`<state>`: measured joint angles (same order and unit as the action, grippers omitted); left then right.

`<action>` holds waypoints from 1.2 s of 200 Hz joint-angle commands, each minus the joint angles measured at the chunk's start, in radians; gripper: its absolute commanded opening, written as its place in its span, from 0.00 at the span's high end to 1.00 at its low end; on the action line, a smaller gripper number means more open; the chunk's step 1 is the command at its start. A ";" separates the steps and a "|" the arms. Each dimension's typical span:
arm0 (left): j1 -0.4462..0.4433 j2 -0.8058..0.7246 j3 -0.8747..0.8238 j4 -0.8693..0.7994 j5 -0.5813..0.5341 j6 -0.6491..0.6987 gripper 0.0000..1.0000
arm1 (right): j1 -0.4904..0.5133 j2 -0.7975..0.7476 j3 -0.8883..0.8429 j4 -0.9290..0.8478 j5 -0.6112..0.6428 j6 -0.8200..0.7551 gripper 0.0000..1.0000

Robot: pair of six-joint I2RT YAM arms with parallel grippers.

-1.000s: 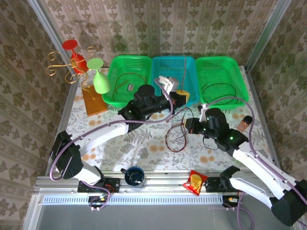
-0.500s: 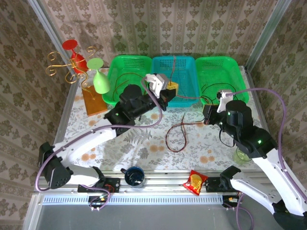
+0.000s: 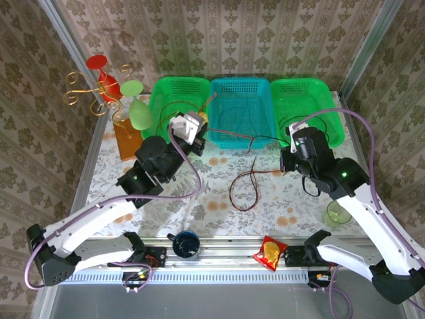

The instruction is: Untangle the cables

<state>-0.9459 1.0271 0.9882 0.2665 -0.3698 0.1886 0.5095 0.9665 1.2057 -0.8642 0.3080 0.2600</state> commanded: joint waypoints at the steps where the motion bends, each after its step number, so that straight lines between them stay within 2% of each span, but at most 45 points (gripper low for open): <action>1: 0.003 -0.072 -0.066 0.171 -0.269 0.113 1.00 | -0.001 -0.042 0.028 -0.006 0.225 -0.044 1.00; 24: 0.003 -0.104 -0.106 0.220 -0.341 0.181 1.00 | -0.004 -0.082 0.018 0.027 0.339 -0.083 1.00; 57: 0.003 -0.127 -0.134 0.256 -0.377 0.259 1.00 | -0.010 -0.136 0.001 0.079 0.486 -0.168 1.00; 106: 0.005 -0.162 -0.181 0.348 -0.459 0.331 1.00 | -0.045 -0.195 -0.036 0.151 0.606 -0.258 1.00; 151: 0.010 -0.224 -0.258 0.531 -0.530 0.419 1.00 | -0.107 -0.239 -0.056 0.202 0.603 -0.308 1.00; 171: 0.020 -0.257 -0.271 0.548 -0.552 0.452 1.00 | -0.145 -0.245 -0.065 0.211 0.594 -0.327 1.00; 192: 0.034 -0.297 -0.278 0.532 -0.556 0.457 1.00 | -0.194 -0.250 -0.071 0.211 0.574 -0.325 1.00; 202: 0.038 -0.314 -0.277 0.505 -0.552 0.444 1.00 | -0.209 -0.252 -0.070 0.209 0.527 -0.316 1.00; 226: 0.042 -0.335 -0.244 0.383 -0.525 0.374 1.00 | -0.223 -0.250 -0.067 0.204 0.494 -0.297 1.00; 240: 0.045 -0.330 -0.216 0.305 -0.472 0.327 1.00 | -0.224 -0.250 -0.066 0.206 0.478 -0.287 1.00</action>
<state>-0.9081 0.7006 0.7166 0.6914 -0.8940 0.5900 0.2913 0.7261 1.1419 -0.6811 0.8230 -0.0460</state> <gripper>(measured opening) 0.053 0.079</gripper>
